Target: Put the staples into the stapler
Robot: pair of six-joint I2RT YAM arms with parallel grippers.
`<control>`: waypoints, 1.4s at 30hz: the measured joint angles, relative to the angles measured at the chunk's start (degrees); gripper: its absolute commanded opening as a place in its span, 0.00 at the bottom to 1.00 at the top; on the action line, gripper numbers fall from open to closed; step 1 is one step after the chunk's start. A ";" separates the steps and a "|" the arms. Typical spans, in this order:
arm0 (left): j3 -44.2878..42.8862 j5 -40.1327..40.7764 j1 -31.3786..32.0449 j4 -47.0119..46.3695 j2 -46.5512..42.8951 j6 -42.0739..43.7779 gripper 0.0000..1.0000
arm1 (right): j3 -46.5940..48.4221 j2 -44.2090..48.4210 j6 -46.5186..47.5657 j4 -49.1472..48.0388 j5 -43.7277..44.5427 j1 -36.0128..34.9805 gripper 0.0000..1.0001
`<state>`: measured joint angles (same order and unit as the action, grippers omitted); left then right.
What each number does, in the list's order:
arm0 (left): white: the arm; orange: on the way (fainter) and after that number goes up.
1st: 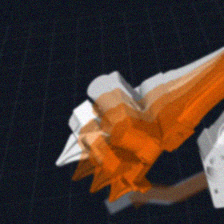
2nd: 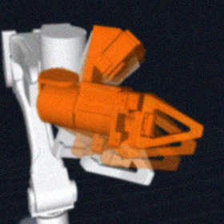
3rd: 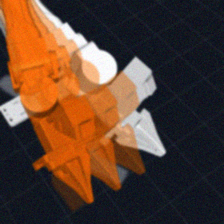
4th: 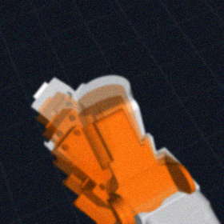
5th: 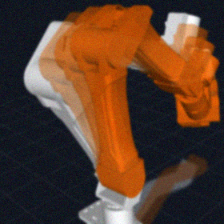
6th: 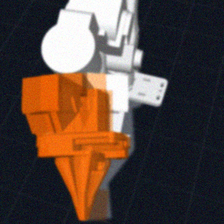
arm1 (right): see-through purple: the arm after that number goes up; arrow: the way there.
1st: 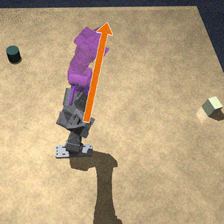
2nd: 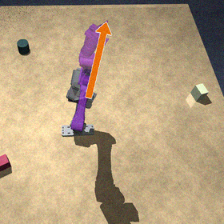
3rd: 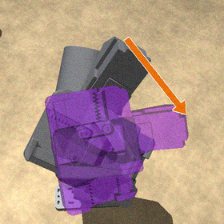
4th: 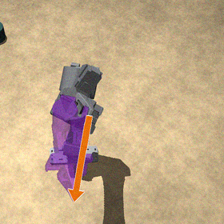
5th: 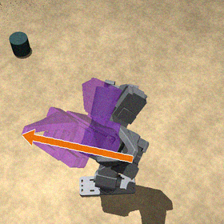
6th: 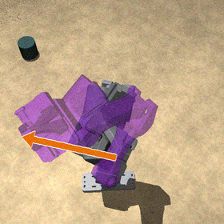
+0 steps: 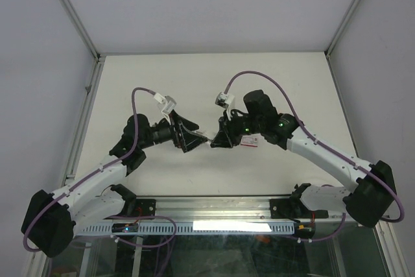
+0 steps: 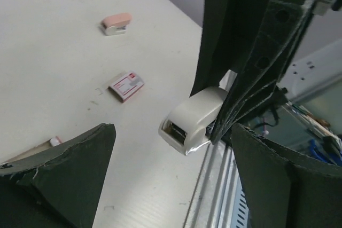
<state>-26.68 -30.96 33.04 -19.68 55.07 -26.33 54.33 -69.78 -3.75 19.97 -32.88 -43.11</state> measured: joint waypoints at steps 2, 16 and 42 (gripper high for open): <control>-1.16 -2.62 0.37 -0.07 -1.55 -0.11 0.91 | 1.40 0.57 0.44 2.34 -4.59 0.00 0.16; -5.25 -11.82 7.50 2.34 0.72 1.07 0.74 | 8.24 0.61 5.84 14.51 -18.12 0.76 0.15; -4.96 -14.84 7.56 0.44 0.70 0.63 0.00 | 9.40 1.29 5.35 16.83 -15.50 2.40 0.84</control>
<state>-31.64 -45.80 40.60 -19.25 55.77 -25.69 63.72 -68.49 1.61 36.80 -48.38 -40.71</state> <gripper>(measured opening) 0.328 0.781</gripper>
